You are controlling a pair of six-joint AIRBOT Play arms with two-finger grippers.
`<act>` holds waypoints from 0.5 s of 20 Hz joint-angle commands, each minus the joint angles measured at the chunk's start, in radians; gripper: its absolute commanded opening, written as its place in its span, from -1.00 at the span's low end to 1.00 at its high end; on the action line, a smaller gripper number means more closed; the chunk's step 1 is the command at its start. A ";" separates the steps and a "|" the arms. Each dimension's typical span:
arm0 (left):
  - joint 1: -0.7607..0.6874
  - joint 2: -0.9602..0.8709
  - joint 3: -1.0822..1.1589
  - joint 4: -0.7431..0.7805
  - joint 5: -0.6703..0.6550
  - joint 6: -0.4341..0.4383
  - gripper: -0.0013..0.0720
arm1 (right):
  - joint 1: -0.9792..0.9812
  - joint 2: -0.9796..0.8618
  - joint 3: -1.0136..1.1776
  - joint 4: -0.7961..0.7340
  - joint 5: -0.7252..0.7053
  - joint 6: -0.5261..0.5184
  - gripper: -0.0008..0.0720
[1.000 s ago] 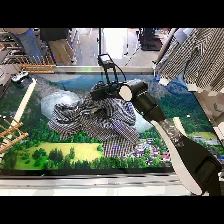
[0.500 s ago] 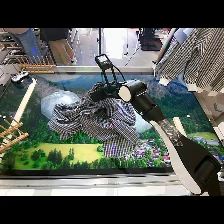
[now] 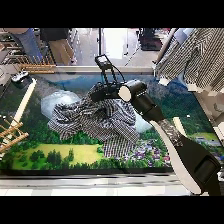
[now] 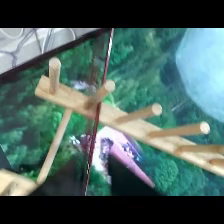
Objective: Fold the clothes and pants, and hang the long-sleeved shirts on hangers.
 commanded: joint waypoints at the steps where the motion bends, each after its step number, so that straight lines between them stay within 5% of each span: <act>1: -0.002 -0.011 0.001 -0.005 0.038 -0.003 -0.88 | 0.001 0.000 0.000 0.001 0.011 0.000 -0.90; 10: -0.047 0.181 0.051 -0.056 0.172 0.024 -0.93 | 0.001 0.000 0.000 -0.003 0.039 0.000 -0.90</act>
